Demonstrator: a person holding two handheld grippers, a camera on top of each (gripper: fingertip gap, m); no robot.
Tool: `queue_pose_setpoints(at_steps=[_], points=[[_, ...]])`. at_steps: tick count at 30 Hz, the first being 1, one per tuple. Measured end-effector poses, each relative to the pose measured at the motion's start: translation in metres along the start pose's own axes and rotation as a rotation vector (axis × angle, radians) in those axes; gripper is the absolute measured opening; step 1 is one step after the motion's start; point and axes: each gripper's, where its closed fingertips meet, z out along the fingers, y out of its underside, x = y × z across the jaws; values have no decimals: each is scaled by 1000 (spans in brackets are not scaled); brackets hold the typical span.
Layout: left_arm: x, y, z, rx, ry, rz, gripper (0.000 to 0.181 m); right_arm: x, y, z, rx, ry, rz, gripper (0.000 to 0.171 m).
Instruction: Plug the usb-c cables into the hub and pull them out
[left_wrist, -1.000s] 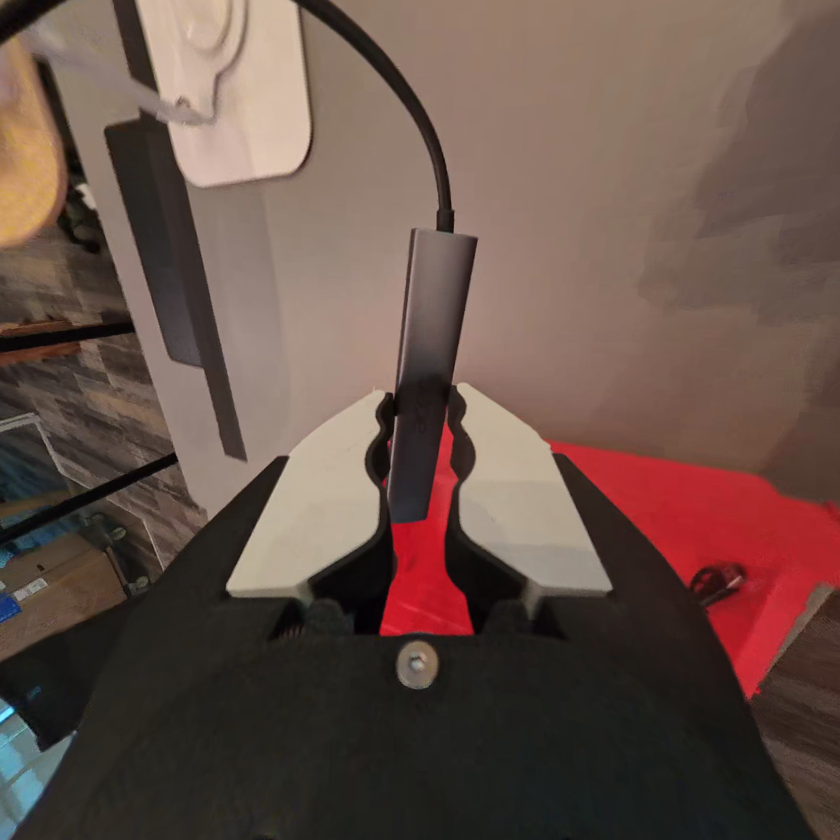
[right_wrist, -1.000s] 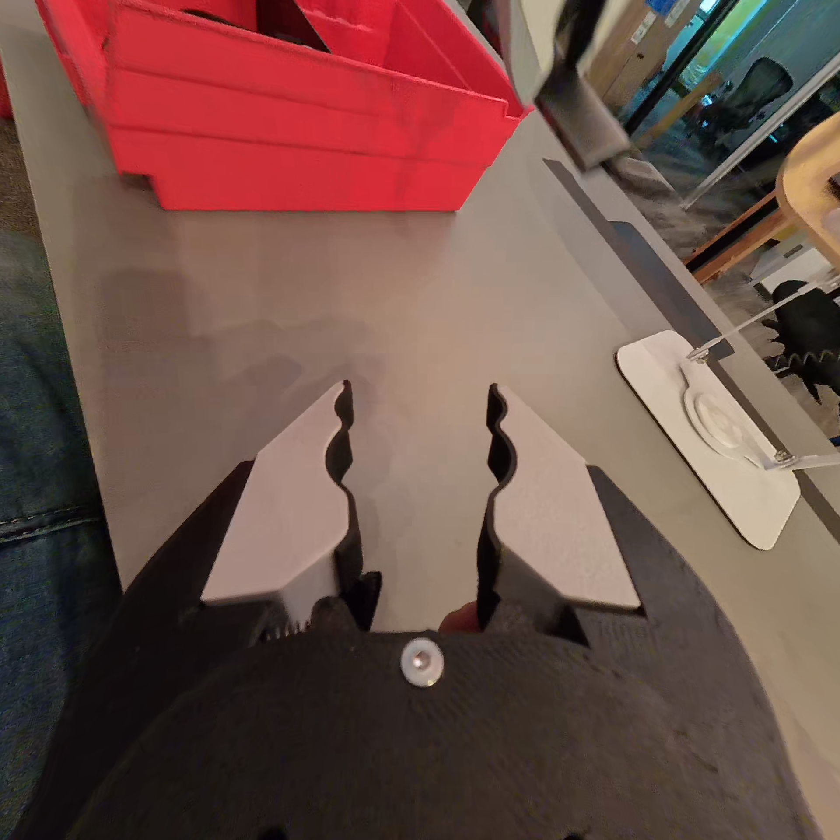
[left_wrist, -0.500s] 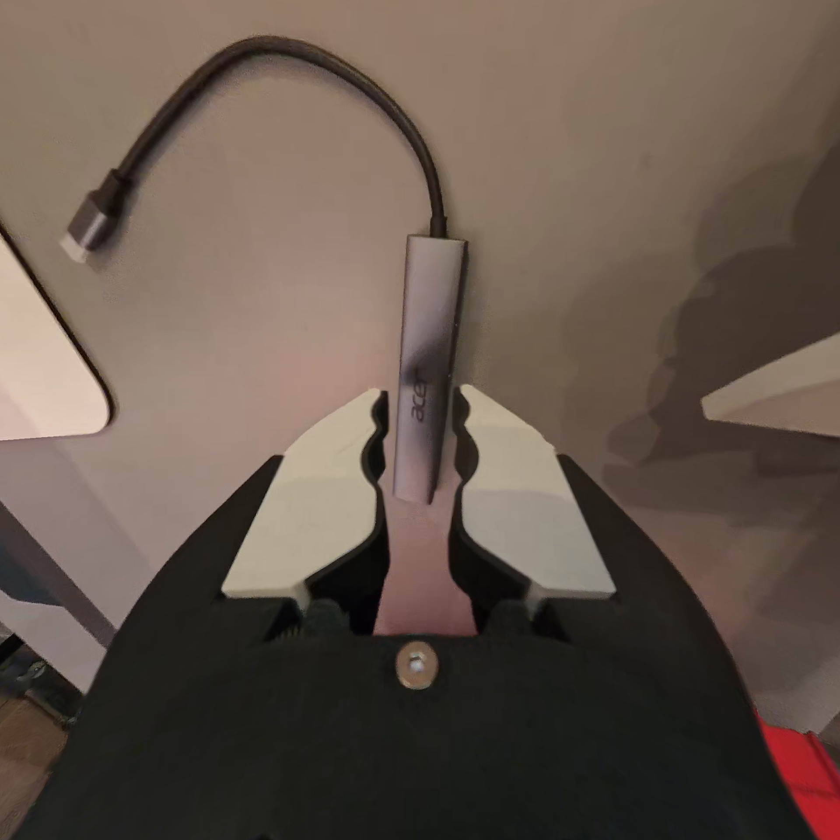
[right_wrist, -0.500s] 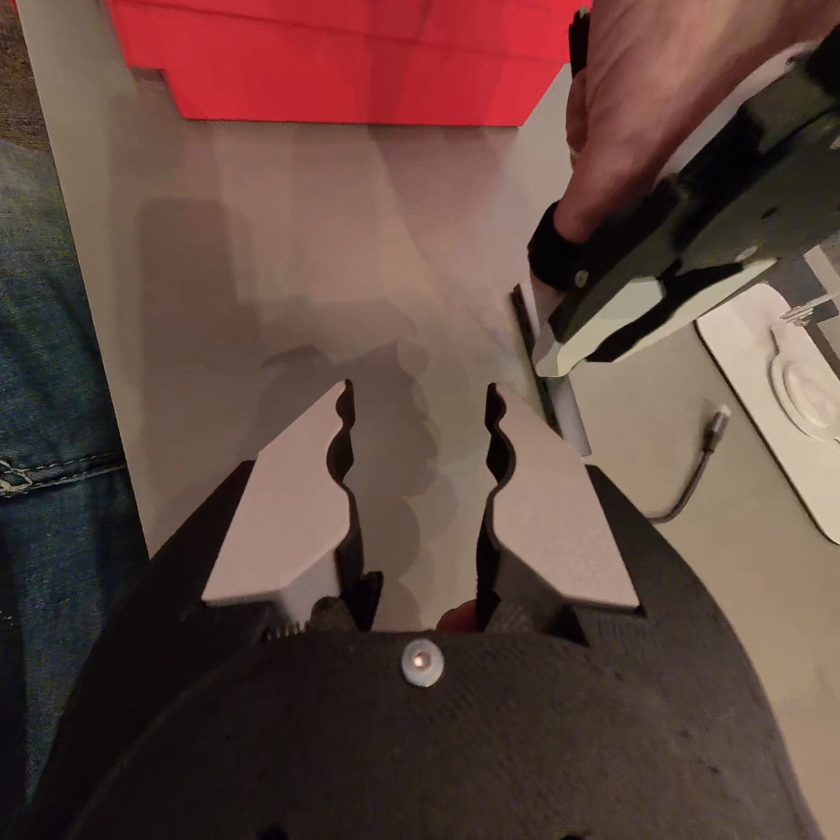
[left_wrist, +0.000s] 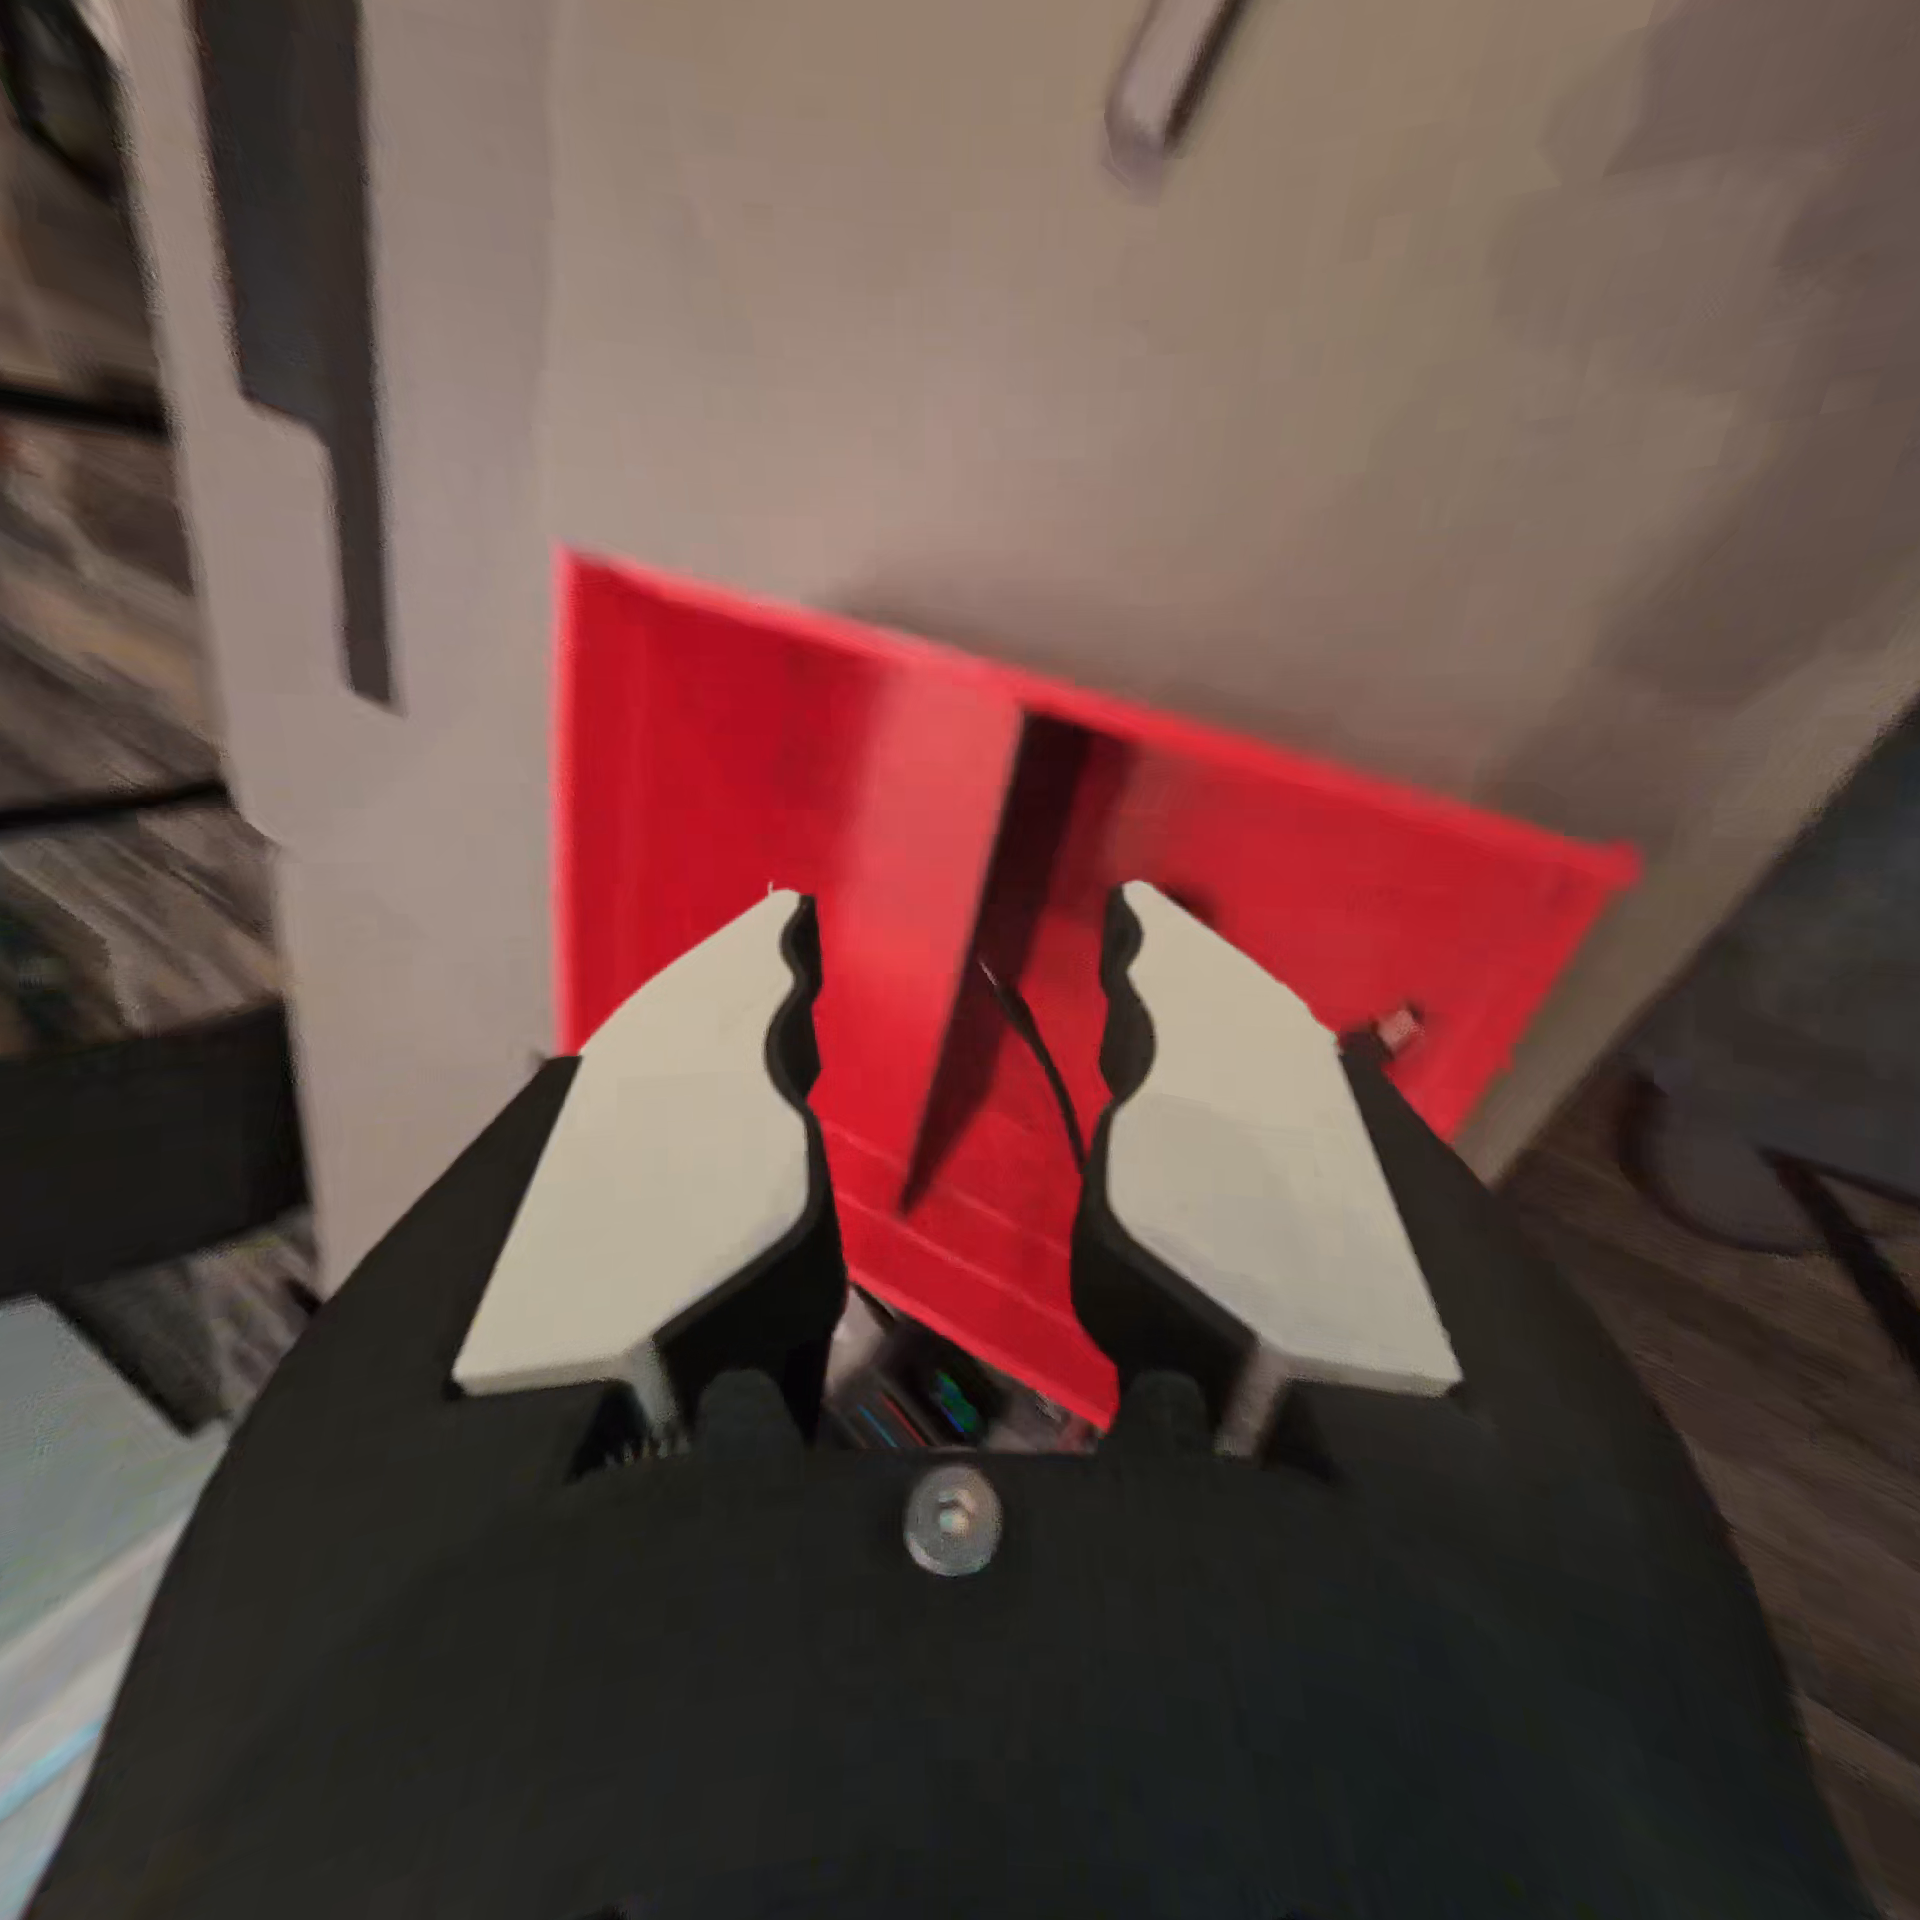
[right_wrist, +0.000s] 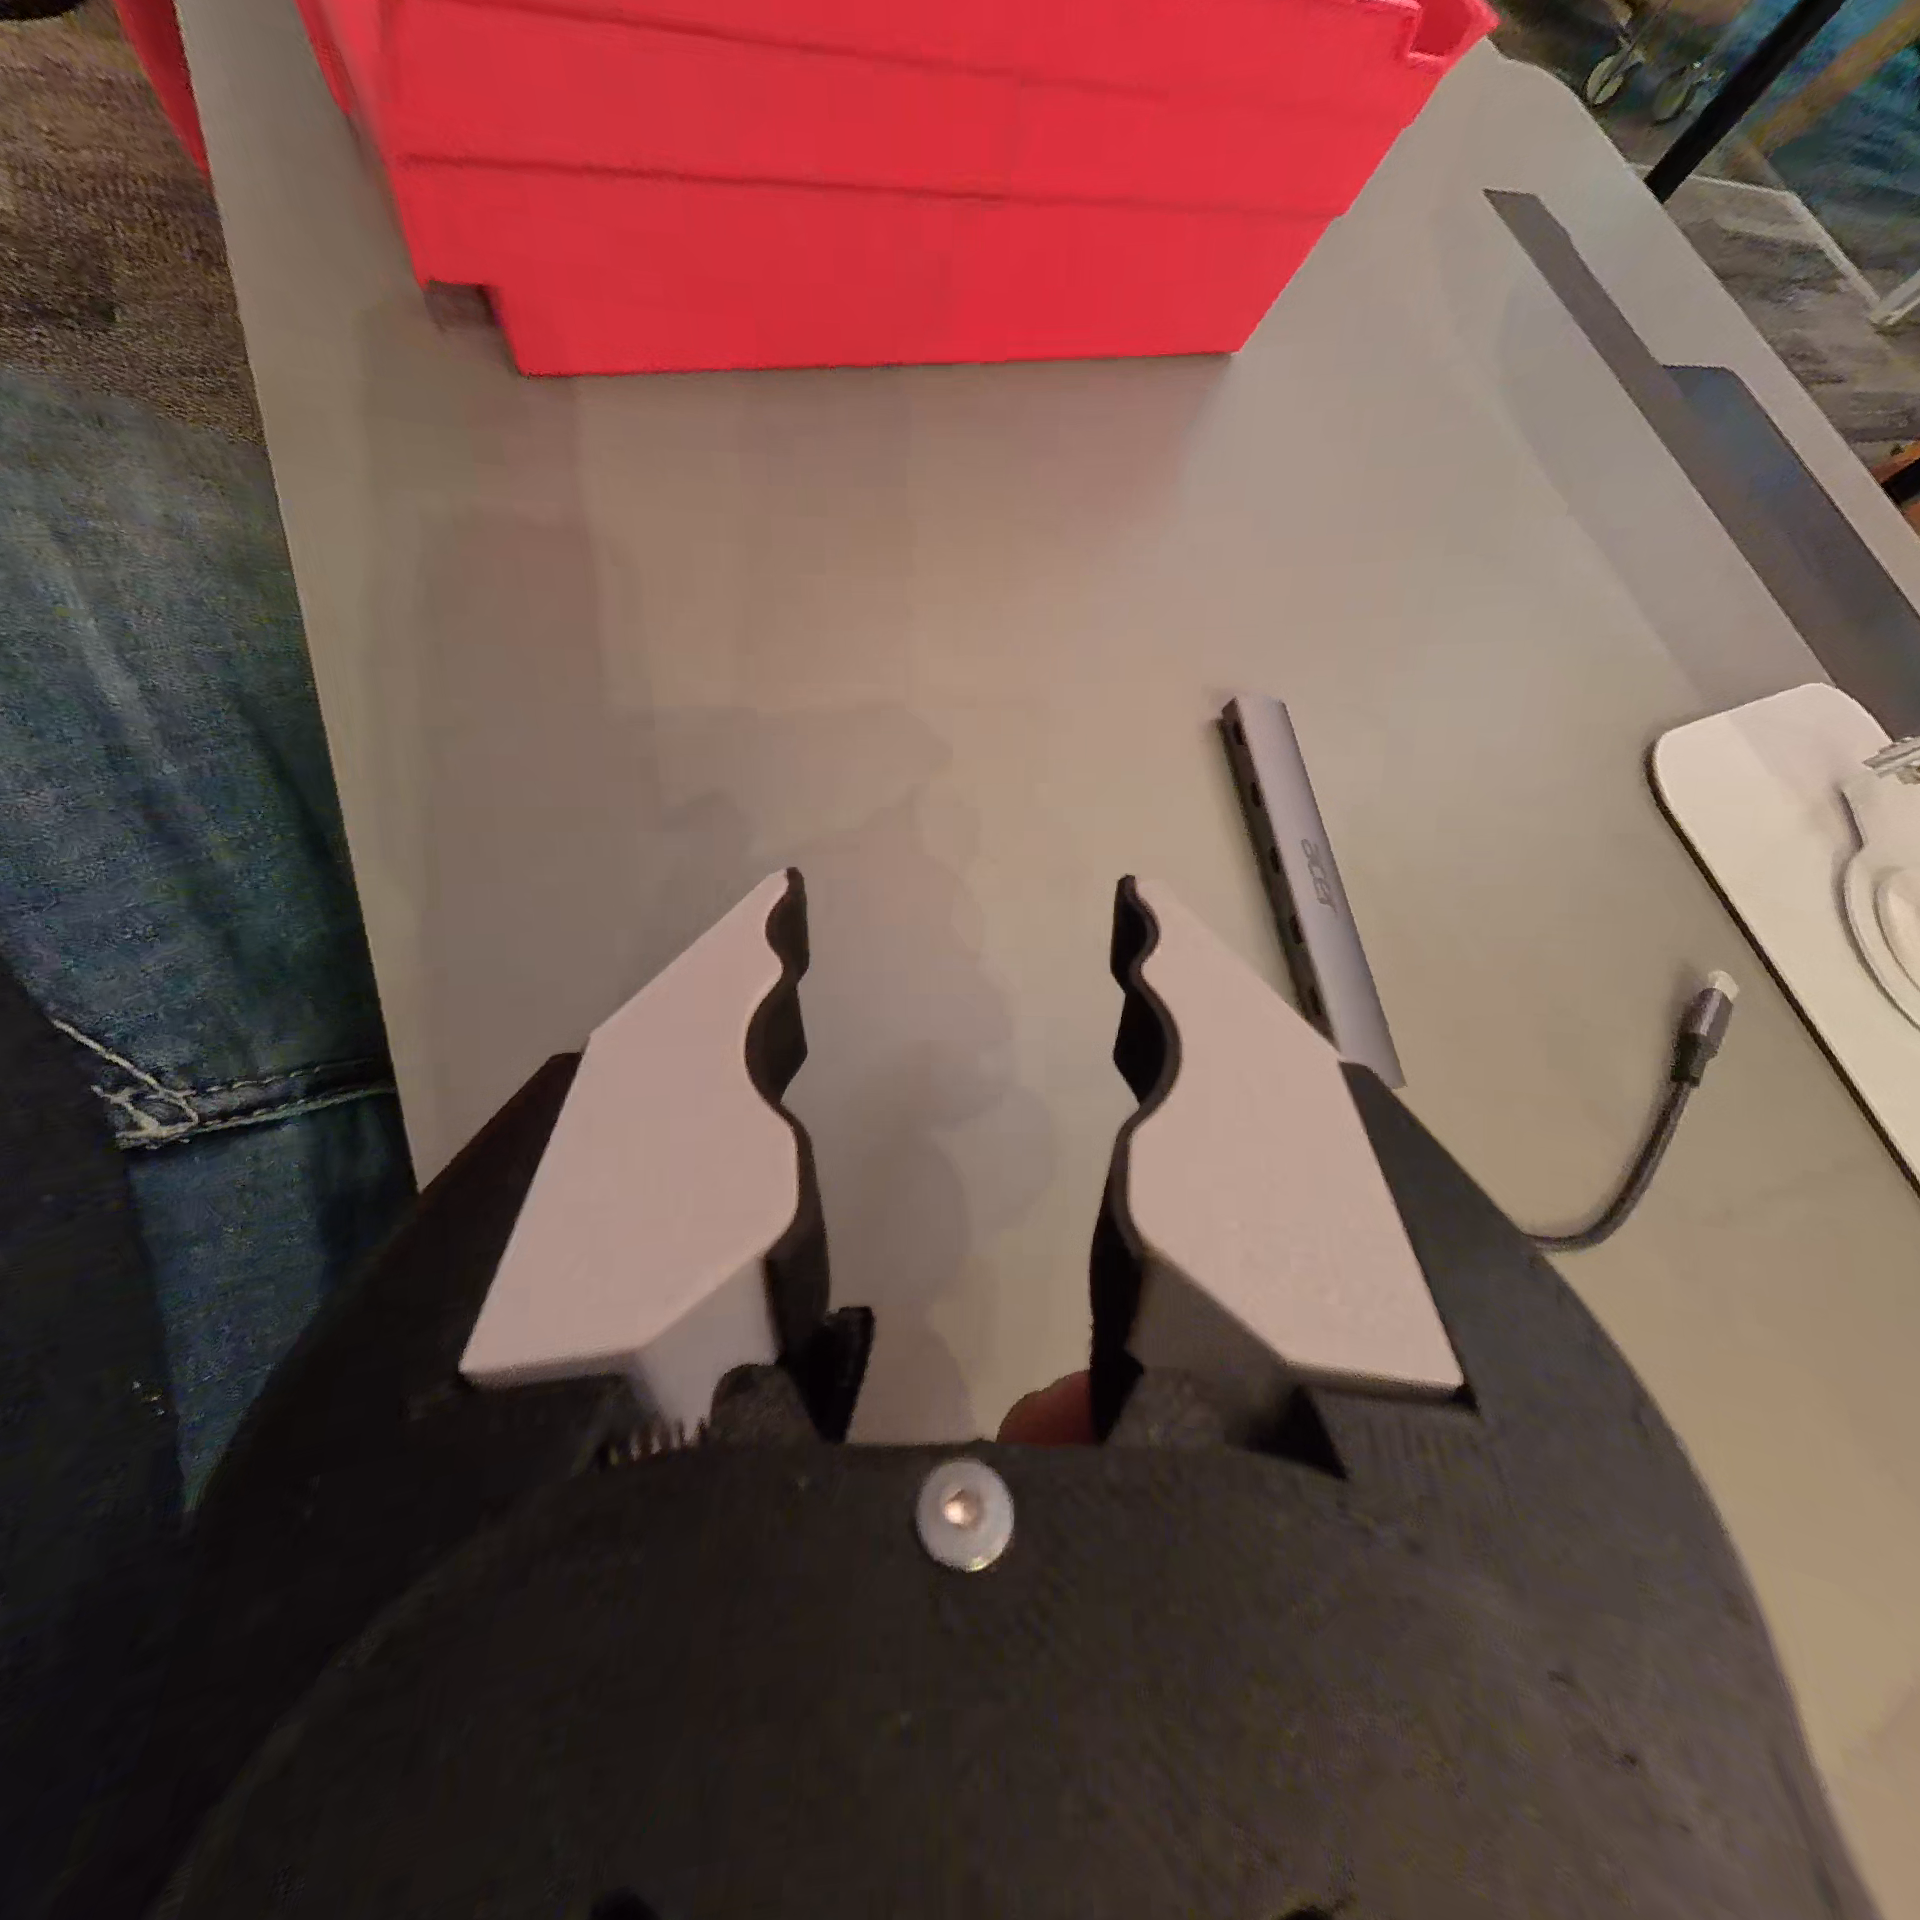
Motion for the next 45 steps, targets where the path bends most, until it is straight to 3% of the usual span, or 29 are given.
queue_pose_setpoints(at_steps=[5,10,13,16,24,29,34,38,45], points=[[41,105,39,-263,56,-101,55,-6,1,3,-15,-12,-13,56],[64,142,92,-356,133,-177,54,-5,4,3,-32,1,-19,57],[69,143,106,-376,138,-154,22,-2,5,1,-36,11,-20,56],[63,138,100,-343,95,-167,8,-1,4,0,-30,15,-17,56],[24,114,18,-198,-102,-210,5,-6,-4,-3,-9,-4,-43,55],[-21,65,-56,-28,-323,-192,4,-17,-10,-5,1,-43,-76,51],[-29,-34,-84,134,-351,-18,5,-38,-20,-9,24,-92,-175,49],[-12,-123,-56,224,-259,147,5,-53,-20,-9,20,-123,-264,49],[48,-243,47,309,0,311,5,-63,-5,-6,-31,-173,-309,50]])
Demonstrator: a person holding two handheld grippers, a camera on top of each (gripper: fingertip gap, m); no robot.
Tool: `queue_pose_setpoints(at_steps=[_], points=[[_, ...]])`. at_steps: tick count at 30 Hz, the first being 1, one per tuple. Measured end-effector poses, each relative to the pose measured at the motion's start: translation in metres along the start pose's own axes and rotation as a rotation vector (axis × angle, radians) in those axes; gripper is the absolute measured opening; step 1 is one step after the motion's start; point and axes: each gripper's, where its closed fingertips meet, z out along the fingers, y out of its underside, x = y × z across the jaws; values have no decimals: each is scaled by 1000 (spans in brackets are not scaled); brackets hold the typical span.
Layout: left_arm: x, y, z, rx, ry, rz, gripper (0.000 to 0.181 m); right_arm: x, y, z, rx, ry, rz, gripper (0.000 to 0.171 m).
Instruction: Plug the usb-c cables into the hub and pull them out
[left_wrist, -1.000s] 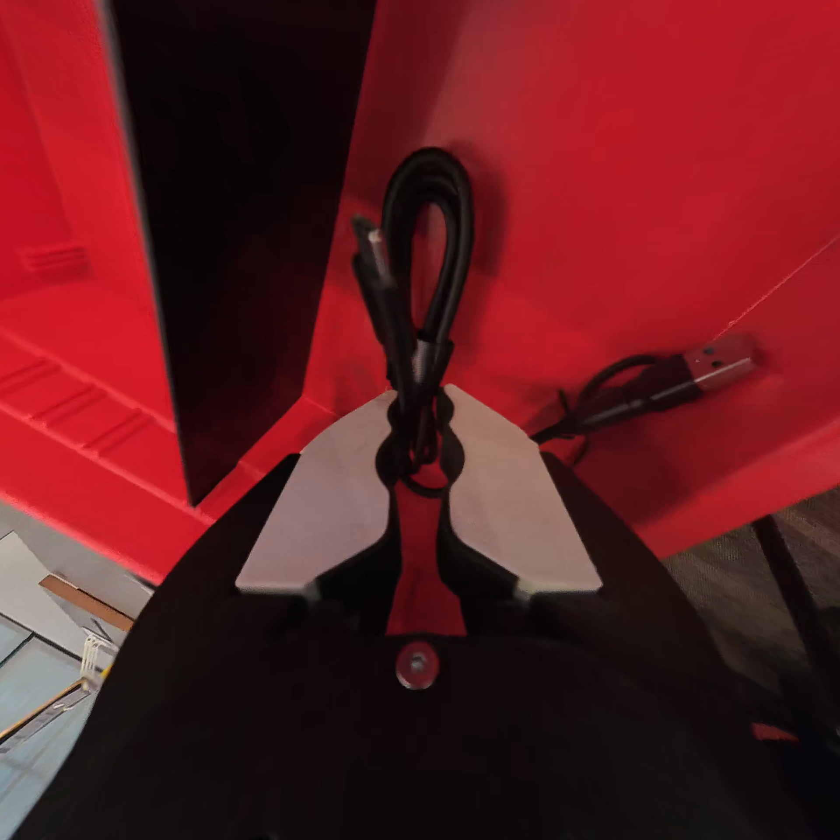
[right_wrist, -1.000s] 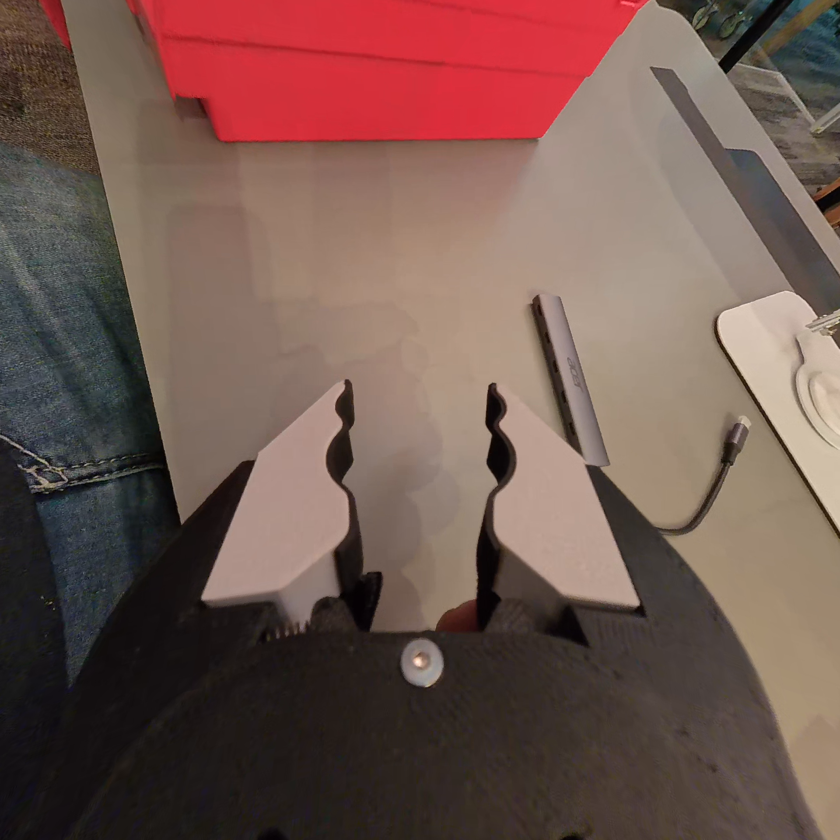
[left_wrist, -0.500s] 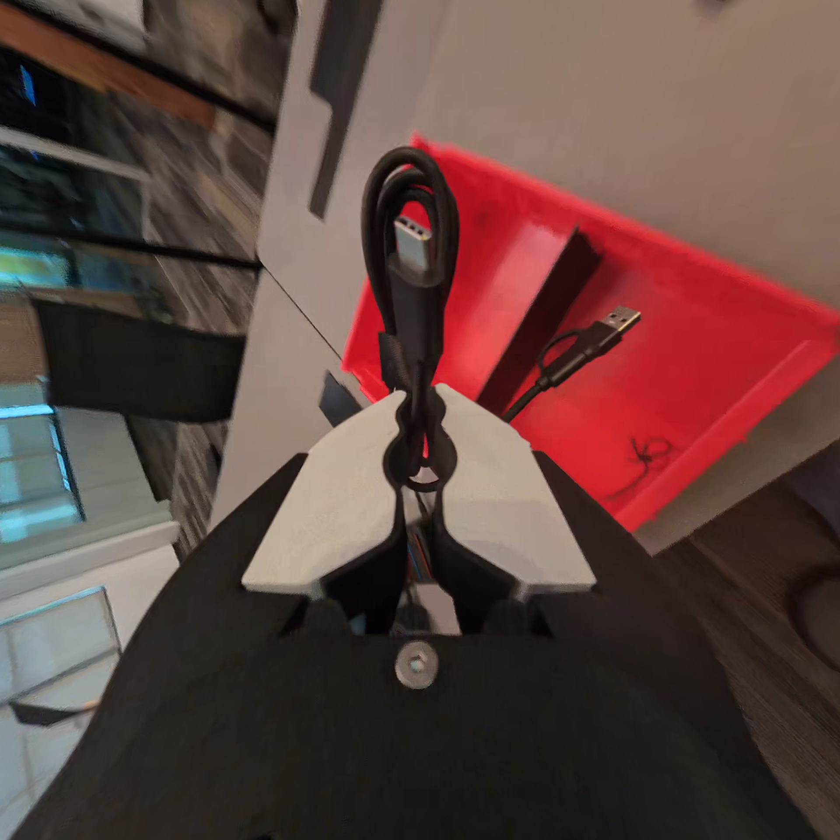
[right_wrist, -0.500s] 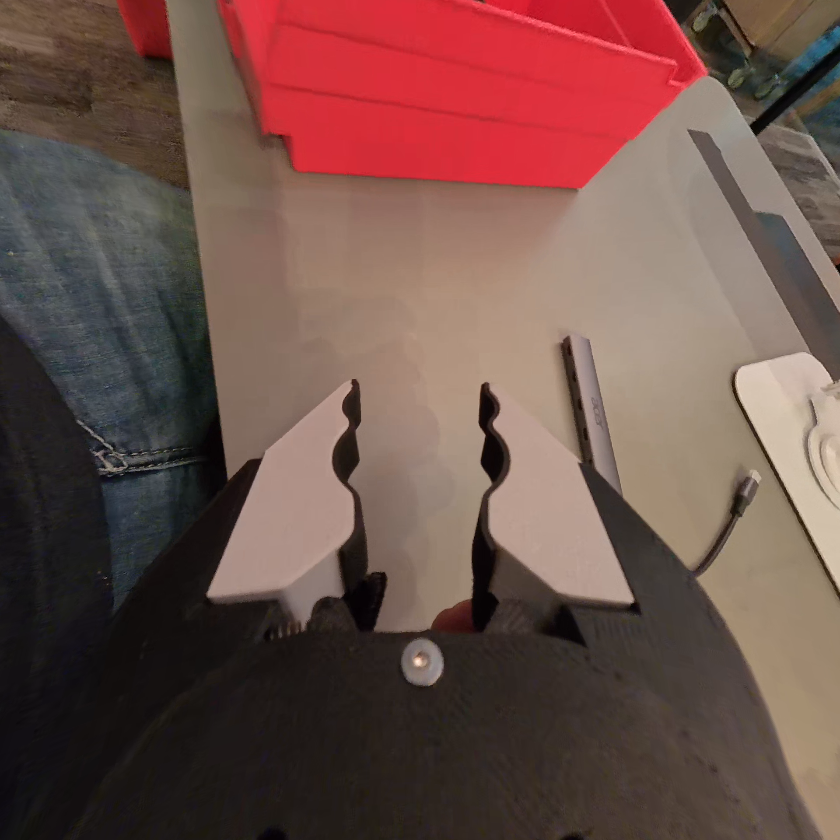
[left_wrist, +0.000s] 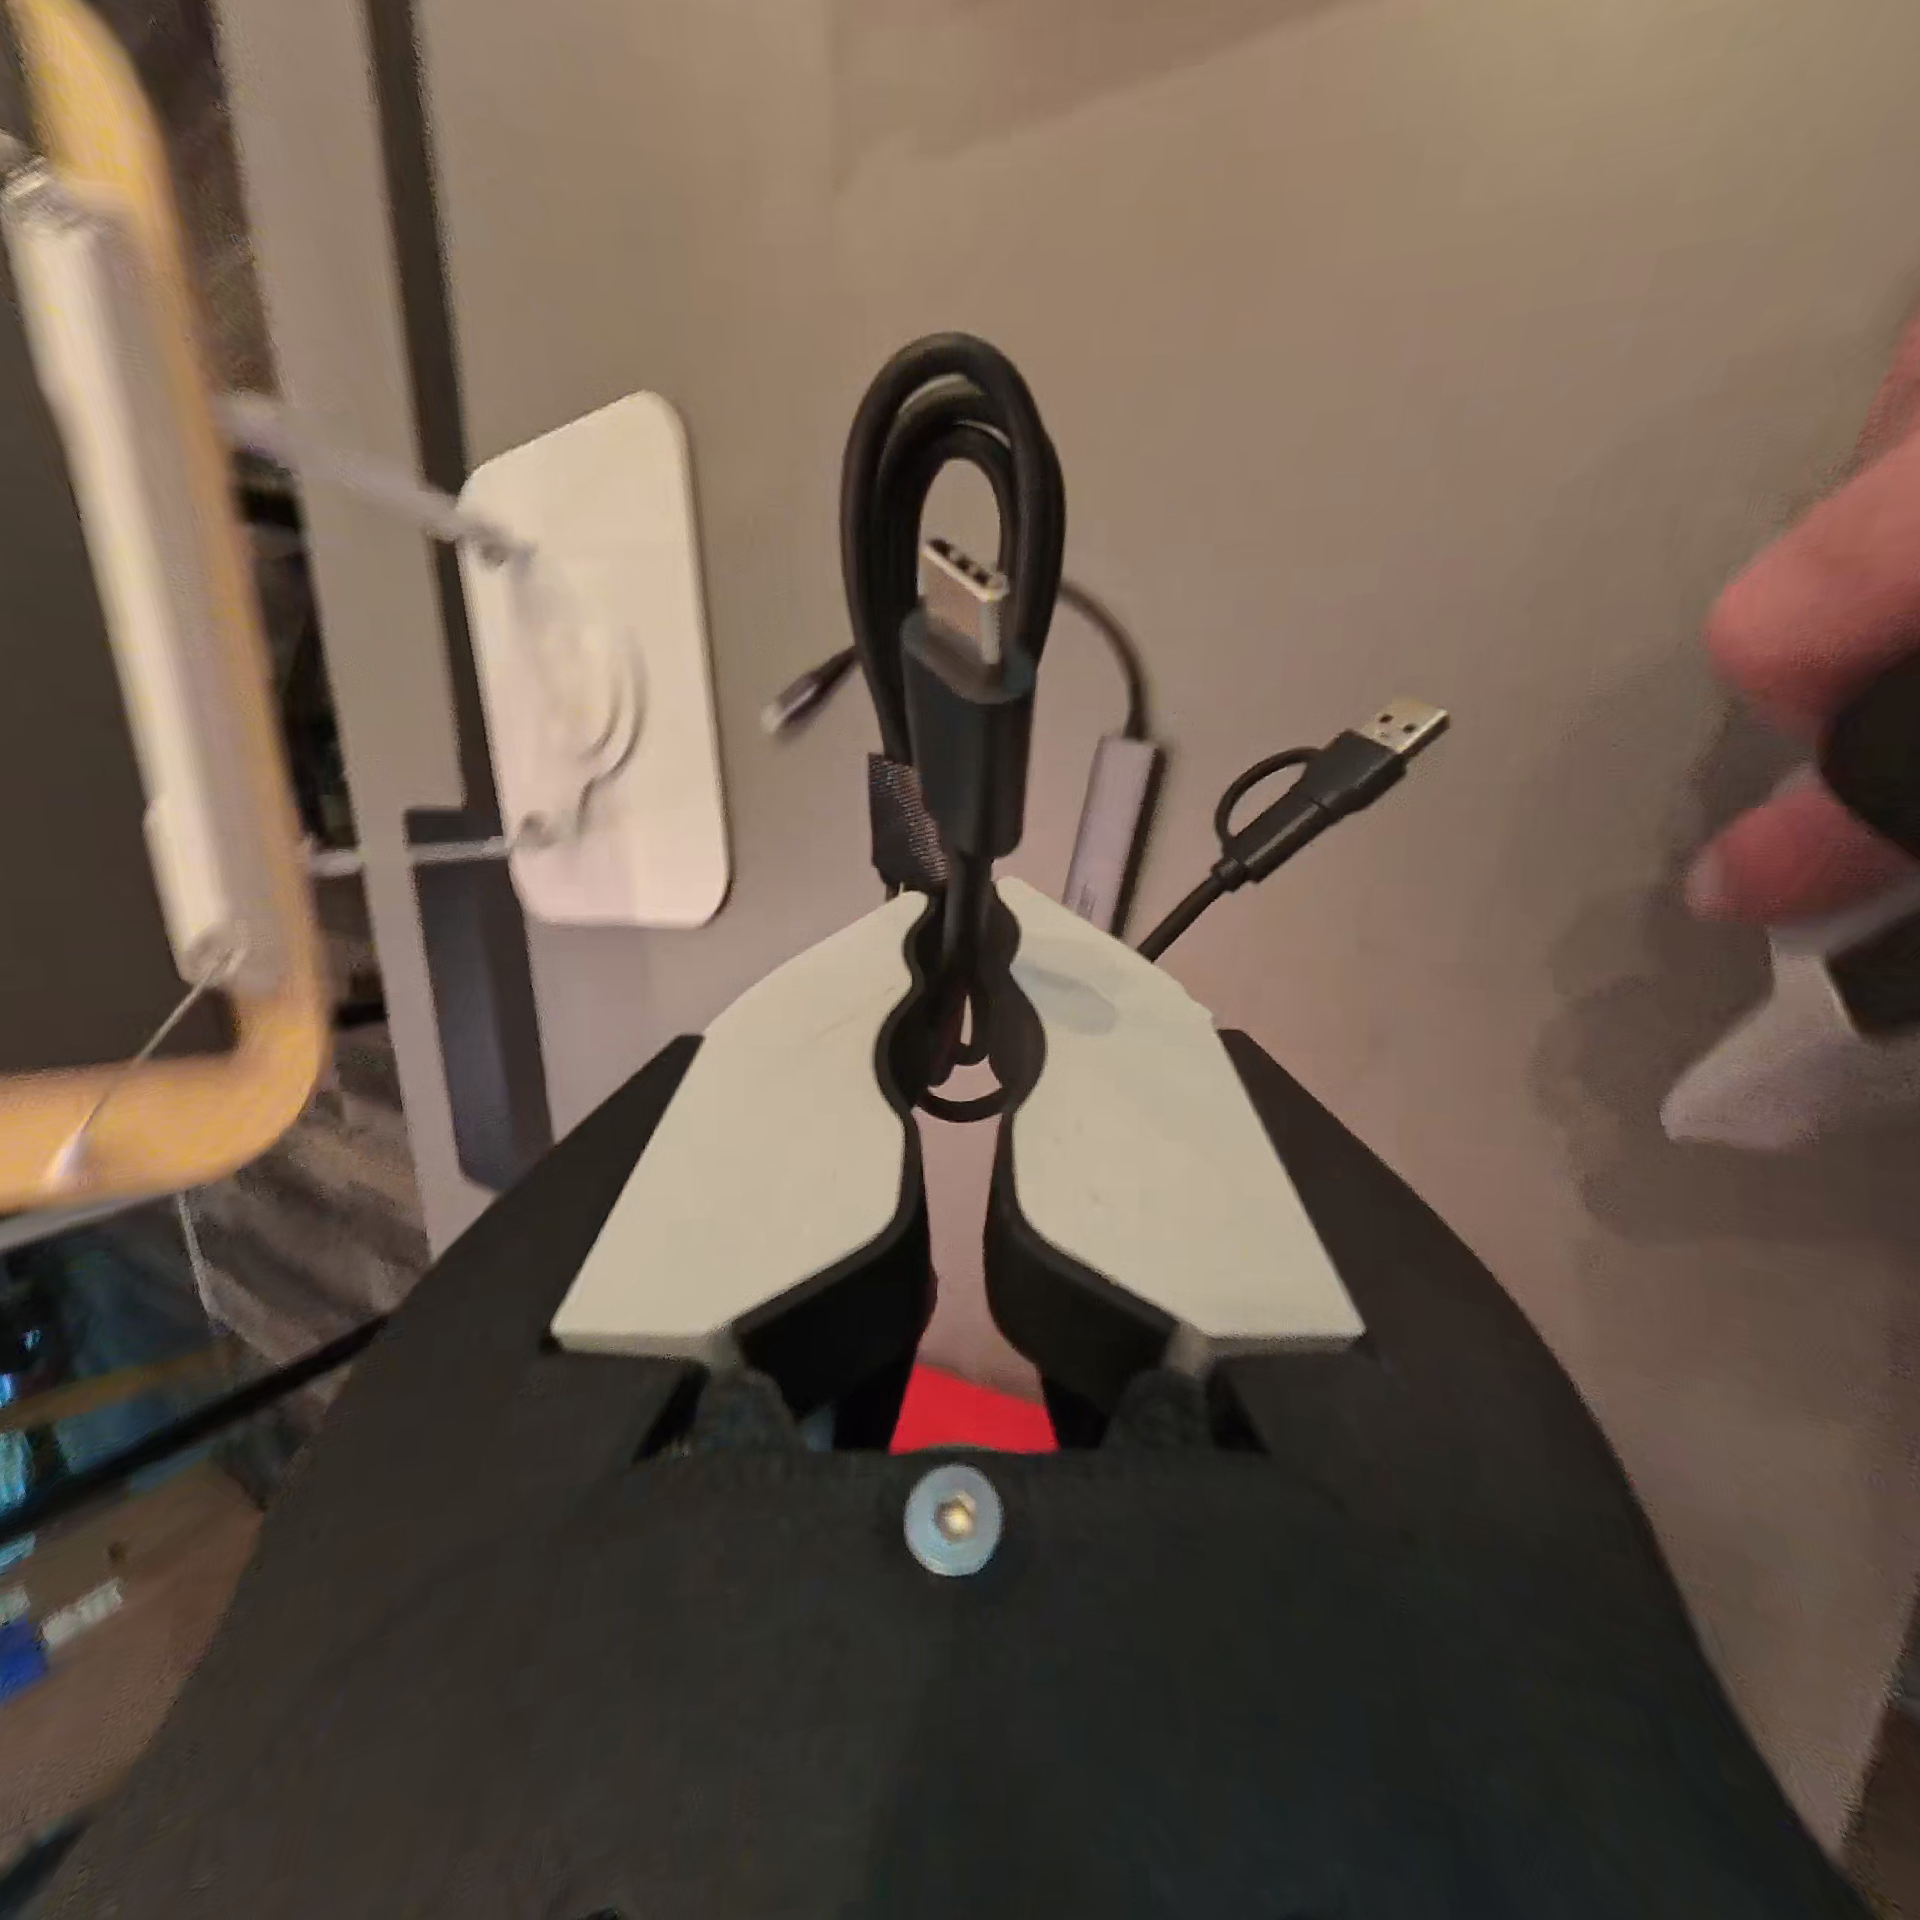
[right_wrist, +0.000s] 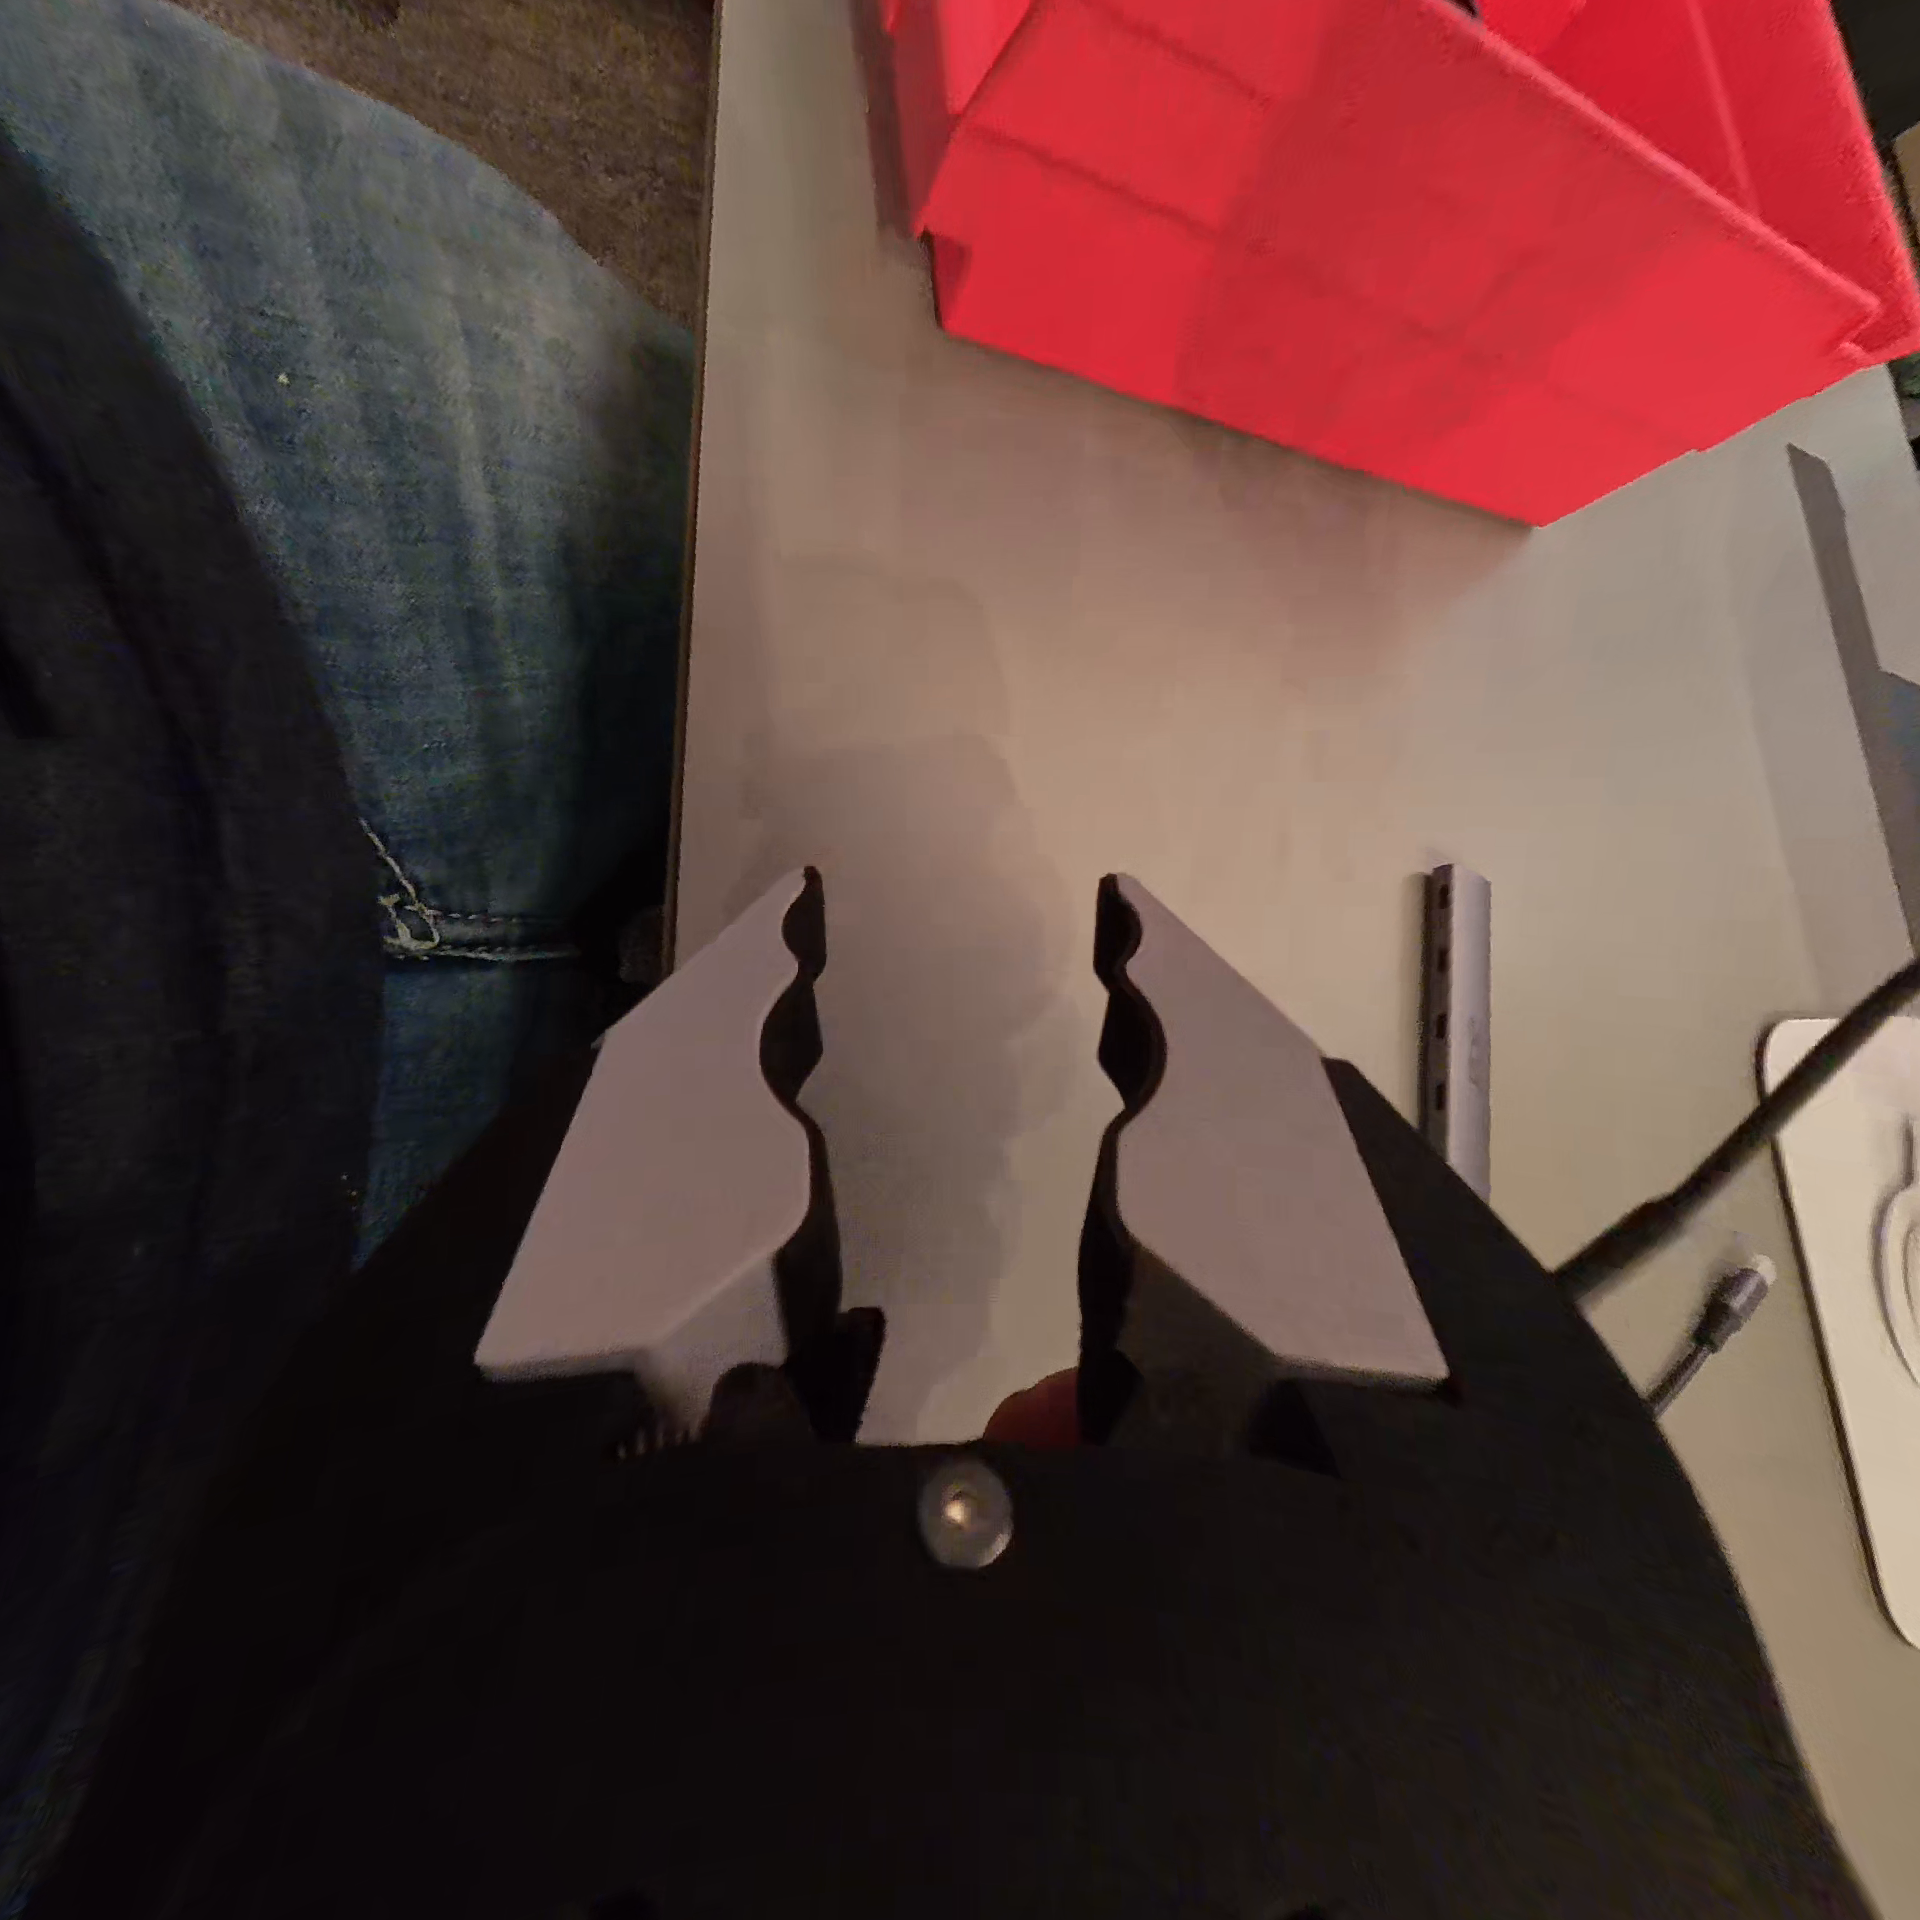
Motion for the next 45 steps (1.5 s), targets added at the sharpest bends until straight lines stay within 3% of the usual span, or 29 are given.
queue_pose_setpoints(at_steps=[7,12,17,21,24,27,30,35,37,42,43,45], points=[[44,-58,89,66,149,124,8,-10,5,2,-10,-52,-14,50],[60,-64,119,63,228,85,18,-11,11,3,-32,-67,-8,52],[59,-43,101,82,305,-11,41,-11,12,3,-33,-73,-1,52],[37,9,83,11,244,-45,42,-12,10,4,-28,-78,-1,52],[34,70,90,-164,221,-17,41,-12,8,6,-26,-79,-2,52],[45,97,104,-251,232,-18,30,-12,4,5,-17,-78,5,51],[47,89,108,-240,217,-23,19,-7,-7,-2,34,-58,40,51],[46,87,108,-265,226,-33,13,11,5,-3,7,11,76,51],[53,85,102,-254,288,-68,0,18,9,-5,2,36,98,52],[71,90,93,-303,321,-79,0,26,12,-9,7,59,116,51],[66,88,93,-285,287,-76,5,26,11,-9,7,58,114,51],[56,88,95,-278,247,-78,36,24,11,-8,5,55,108,51]])
